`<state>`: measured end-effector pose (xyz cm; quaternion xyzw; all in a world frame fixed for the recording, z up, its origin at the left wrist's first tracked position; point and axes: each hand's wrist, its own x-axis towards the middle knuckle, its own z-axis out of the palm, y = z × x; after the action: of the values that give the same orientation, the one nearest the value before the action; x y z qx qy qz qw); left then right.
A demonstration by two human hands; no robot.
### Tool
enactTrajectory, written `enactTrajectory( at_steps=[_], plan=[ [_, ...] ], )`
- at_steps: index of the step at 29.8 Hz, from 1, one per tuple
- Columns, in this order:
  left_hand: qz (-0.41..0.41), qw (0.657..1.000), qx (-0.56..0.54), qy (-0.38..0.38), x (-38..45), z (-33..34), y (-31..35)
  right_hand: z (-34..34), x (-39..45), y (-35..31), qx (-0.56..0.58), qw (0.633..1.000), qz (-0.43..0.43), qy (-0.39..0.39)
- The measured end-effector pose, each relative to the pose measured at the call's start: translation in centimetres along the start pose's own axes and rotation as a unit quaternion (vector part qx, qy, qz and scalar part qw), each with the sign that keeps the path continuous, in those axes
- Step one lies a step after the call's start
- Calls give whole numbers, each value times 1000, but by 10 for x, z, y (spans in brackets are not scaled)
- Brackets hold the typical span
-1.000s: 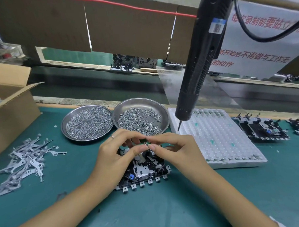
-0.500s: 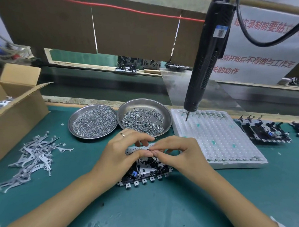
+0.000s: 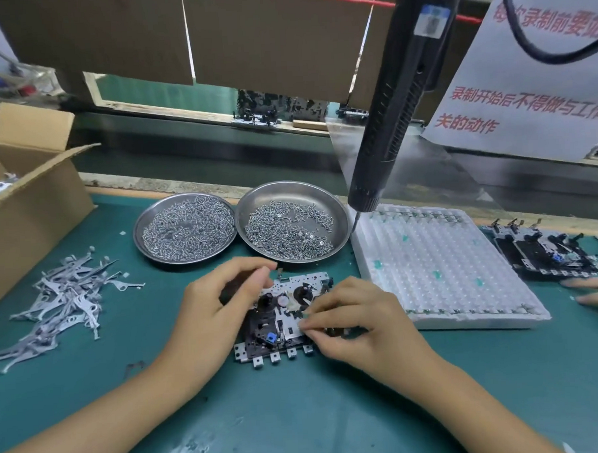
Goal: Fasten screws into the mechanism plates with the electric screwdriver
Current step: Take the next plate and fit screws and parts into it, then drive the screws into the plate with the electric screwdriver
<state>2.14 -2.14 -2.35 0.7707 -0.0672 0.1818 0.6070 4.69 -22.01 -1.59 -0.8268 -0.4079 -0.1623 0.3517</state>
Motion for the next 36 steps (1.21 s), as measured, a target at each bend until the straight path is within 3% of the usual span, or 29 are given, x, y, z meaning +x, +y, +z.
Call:
enactTrajectory(
  at_steps=[5,16,20,26,36],
  plan=[
    [-6,999,19,26,-3,1,-2,8,0,1,-41,998,-45,19],
    [13,997,71,16,-9,2,4,14,-2,0,-82,994,-70,-19],
    [71,983,167,-39,-13,1,7,13,-1,-3,-76,995,-54,-43],
    [149,931,306,-129,-18,4,7,8,-3,-3,-22,999,8,-46],
    [146,948,265,-104,-17,6,1,8,-4,-5,-2,999,22,-39]
  ],
)
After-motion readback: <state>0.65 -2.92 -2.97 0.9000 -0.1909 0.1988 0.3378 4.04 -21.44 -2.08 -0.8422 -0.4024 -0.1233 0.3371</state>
